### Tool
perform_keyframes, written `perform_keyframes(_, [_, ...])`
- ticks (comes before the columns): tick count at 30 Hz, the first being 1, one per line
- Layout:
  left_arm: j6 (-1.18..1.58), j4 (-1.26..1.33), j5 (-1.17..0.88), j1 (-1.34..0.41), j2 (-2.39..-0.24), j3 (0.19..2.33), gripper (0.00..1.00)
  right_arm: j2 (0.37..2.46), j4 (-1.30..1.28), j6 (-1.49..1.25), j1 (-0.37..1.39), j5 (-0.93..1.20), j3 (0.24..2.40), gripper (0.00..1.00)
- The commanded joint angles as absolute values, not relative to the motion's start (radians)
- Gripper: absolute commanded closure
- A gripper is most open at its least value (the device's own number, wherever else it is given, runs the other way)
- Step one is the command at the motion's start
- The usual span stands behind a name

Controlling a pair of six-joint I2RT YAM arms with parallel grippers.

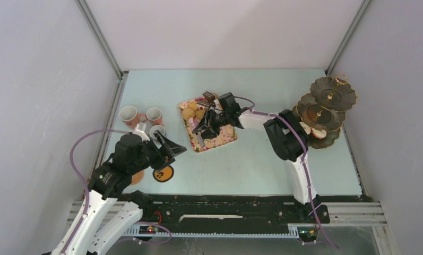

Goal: Serve the afternoon tea
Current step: Pick up the desert from the tray.

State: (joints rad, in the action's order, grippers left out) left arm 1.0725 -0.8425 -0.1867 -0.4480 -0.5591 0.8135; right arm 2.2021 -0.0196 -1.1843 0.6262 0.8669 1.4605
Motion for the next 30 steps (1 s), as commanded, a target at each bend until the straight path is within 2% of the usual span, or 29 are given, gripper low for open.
perform_keyframes(1, [1.066,-0.806,-0.178,-0.433,-0.539,0.801,0.16,2.233,0.085,-1.328,0.608,0.919,1.477,0.53])
perform_keyframes(30, [1.035,-0.795,-0.222,-0.381,-0.532,0.788,0.16,2.346,0.126,-1.442,0.602,0.842,1.630,0.49])
